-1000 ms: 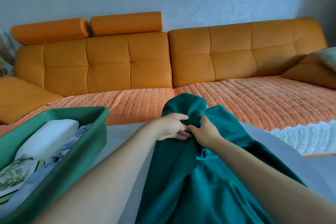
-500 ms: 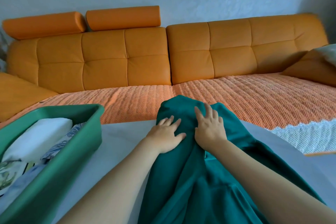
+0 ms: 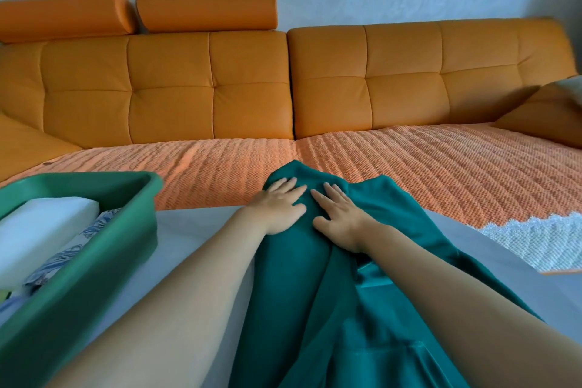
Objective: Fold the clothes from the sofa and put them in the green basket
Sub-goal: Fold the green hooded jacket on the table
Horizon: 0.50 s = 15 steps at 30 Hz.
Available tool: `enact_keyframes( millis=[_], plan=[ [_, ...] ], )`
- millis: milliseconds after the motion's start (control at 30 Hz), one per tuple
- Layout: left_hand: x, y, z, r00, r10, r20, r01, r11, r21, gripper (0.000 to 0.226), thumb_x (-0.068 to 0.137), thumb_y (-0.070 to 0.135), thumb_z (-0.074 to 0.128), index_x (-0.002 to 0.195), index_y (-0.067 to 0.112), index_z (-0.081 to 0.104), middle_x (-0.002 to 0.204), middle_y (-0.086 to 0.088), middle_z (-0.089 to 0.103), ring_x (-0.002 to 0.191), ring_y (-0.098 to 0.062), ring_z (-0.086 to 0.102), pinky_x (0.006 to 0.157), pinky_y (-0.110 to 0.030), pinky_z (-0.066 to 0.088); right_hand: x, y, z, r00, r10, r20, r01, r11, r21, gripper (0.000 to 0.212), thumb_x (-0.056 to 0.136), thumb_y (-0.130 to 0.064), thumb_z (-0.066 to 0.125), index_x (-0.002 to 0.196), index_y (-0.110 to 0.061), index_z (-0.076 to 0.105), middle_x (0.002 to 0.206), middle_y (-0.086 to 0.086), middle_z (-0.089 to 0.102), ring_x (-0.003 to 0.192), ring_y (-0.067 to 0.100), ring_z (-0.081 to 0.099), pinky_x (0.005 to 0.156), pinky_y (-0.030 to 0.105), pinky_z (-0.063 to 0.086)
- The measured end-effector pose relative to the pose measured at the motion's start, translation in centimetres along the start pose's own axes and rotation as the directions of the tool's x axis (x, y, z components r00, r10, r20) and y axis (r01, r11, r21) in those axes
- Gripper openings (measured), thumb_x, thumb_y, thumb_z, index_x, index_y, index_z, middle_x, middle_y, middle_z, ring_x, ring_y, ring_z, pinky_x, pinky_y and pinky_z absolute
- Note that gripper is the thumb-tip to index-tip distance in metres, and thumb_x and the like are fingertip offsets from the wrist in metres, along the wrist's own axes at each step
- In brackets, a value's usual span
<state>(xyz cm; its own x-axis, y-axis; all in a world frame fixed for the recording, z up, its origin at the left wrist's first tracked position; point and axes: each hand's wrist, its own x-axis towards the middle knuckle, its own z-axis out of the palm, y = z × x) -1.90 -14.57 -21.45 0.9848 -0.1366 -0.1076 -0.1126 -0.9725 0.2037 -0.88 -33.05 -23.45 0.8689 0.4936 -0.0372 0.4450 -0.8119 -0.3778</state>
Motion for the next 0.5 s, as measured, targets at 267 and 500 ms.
enact_keyframes(
  millis=[267,500],
  plan=[
    [1.7,-3.0,1.7,0.979,-0.172,0.112,0.192,0.961,-0.2,0.077,0.093,0.069,0.031,0.158,0.04,0.005,0.166,0.011,-0.009,0.153,-0.015,-0.011,0.121,-0.049,0.001,2.4,0.1,0.6,0.992,0.11,0.066,-0.097,0.979,-0.18,0.083,0.091,-0.07,0.021,0.16,-0.028,0.0,0.167,0.009,-0.006,0.153,0.023,-0.011,0.122,0.045,0.001],
    [2.4,-3.8,2.2,0.969,-0.232,0.083,0.246,0.911,-0.33,0.091,0.085,0.079,0.036,0.159,0.032,0.014,0.167,0.008,0.007,0.153,-0.018,0.007,0.12,-0.043,0.01,2.6,0.6,1.0,0.995,0.089,0.043,-0.082,0.986,-0.142,0.082,0.091,-0.07,0.022,0.16,-0.028,0.004,0.167,0.006,-0.002,0.153,0.022,-0.01,0.122,0.043,-0.001]
  ],
)
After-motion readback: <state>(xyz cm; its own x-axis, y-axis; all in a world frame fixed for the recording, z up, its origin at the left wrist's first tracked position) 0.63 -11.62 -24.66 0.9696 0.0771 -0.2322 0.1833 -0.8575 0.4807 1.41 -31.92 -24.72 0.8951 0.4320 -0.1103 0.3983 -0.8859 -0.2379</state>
